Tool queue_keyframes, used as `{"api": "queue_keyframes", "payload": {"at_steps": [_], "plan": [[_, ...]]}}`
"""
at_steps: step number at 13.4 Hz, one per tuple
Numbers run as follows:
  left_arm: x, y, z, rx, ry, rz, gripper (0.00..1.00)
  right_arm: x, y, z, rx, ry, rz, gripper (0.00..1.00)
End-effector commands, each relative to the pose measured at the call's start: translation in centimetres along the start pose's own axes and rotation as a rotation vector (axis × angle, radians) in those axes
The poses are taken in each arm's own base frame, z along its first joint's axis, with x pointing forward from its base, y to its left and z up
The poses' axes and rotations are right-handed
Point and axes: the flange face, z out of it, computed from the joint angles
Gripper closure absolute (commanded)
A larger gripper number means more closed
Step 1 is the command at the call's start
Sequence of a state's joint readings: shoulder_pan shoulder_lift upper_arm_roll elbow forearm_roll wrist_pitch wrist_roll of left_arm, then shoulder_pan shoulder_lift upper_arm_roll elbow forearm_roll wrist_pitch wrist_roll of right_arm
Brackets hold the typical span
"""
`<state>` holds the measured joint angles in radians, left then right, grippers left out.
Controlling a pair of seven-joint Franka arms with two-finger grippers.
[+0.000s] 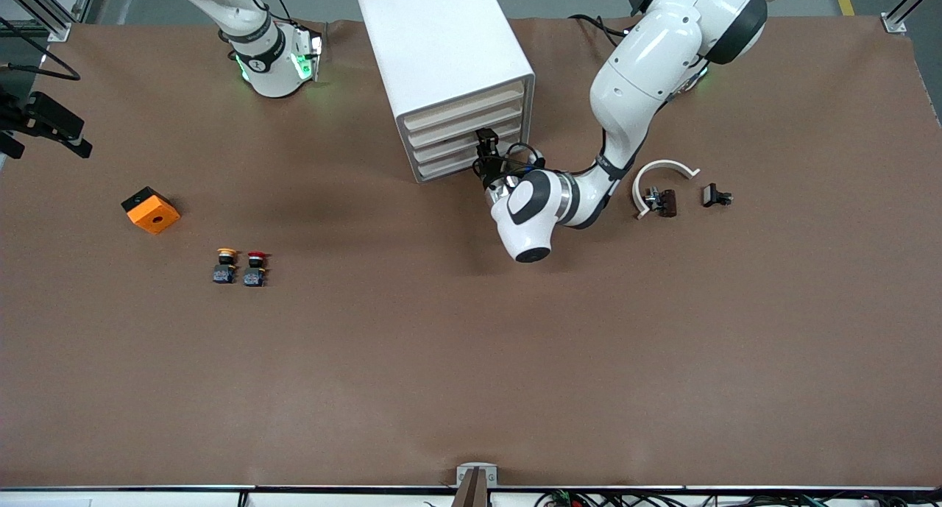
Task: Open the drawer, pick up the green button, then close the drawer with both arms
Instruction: 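Grip the drawer front with the left gripper and pull it open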
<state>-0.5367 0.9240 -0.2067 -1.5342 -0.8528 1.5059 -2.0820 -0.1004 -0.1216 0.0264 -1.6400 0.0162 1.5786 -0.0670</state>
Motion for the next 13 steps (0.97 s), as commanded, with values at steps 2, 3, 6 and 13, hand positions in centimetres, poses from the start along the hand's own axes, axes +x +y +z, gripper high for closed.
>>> {"api": "queue_keyframes", "payload": {"at_steps": [2,3,6,13], "plan": [[-0.2,1.3,0.3,-0.008,-0.029,-0.026,1.0,-0.1,-0.2,-0.5,-0.017,0.009,0.002,0.0],[-0.1,1.5,0.2,-0.013,-0.033,-0.028,1.0,-0.2,-0.2,-0.5,-0.017,0.008,0.002,0.0],[0.1,2.0,0.1,-0.013,-0.038,-0.046,1.0,-0.1,-0.2,-0.5,-0.017,0.009,0.002,0.0],[2.1,3.2,-4.9,-0.085,-0.088,-0.111,1.0,0.3,-1.3,-0.5,-0.012,0.013,-0.016,0.0]]}}
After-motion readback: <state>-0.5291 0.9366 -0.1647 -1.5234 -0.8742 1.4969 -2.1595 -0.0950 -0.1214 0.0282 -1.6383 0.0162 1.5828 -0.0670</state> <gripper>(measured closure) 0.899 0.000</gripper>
